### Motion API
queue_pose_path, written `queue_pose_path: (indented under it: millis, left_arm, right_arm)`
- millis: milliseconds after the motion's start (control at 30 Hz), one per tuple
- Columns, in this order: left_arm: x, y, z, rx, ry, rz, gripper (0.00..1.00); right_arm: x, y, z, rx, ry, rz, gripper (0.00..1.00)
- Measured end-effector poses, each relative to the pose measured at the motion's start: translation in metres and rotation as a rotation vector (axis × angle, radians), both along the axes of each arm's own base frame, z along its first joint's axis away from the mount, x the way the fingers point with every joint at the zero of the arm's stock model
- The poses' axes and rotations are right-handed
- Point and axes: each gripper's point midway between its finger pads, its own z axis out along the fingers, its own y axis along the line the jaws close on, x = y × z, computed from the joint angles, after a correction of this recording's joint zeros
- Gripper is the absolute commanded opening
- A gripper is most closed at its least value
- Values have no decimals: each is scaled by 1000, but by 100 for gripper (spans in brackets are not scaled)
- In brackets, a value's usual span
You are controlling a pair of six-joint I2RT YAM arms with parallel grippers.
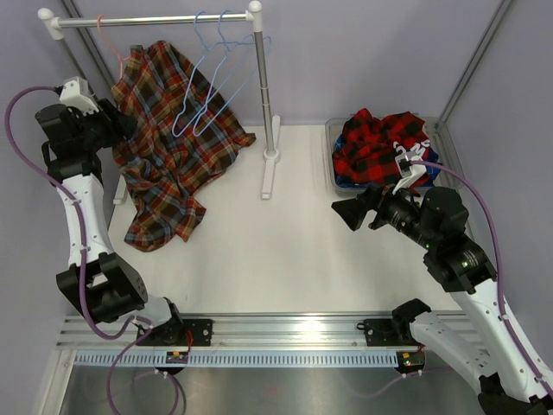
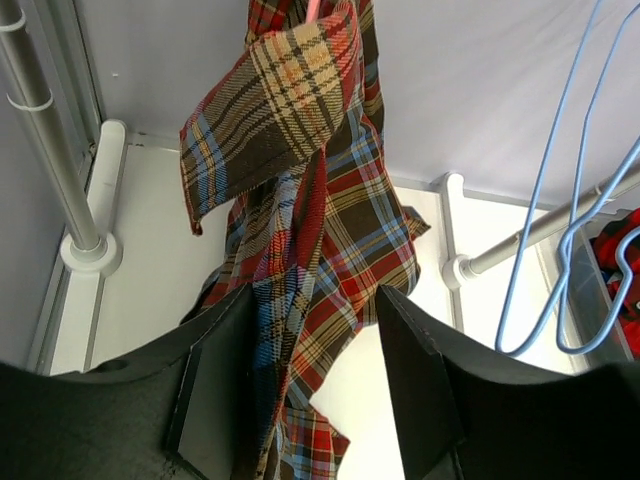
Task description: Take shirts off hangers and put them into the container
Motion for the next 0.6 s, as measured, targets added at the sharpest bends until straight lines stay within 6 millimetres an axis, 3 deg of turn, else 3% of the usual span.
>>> queue_pose_path:
  millis: [67,200,400,433,600]
  left_arm:
    - [1,-1,-2,8,9,10,54]
    - [4,-1,-9,29,28,26,38]
    - [10,-2,-20,55,58,29,12]
    - [11,-3,-20,56,59,27,1]
    - [16,-7,-13,76,51,16,0]
  right_arm:
    - [0,0,-1,-1,1,0,99]
    - [0,0,-2,-2,3,-1,99]
    - [1,0,-4,-5,8,-5,99]
    - [1,0,-4,-5,8,-5,100]
    - [1,0,-4,-5,8,-6,100]
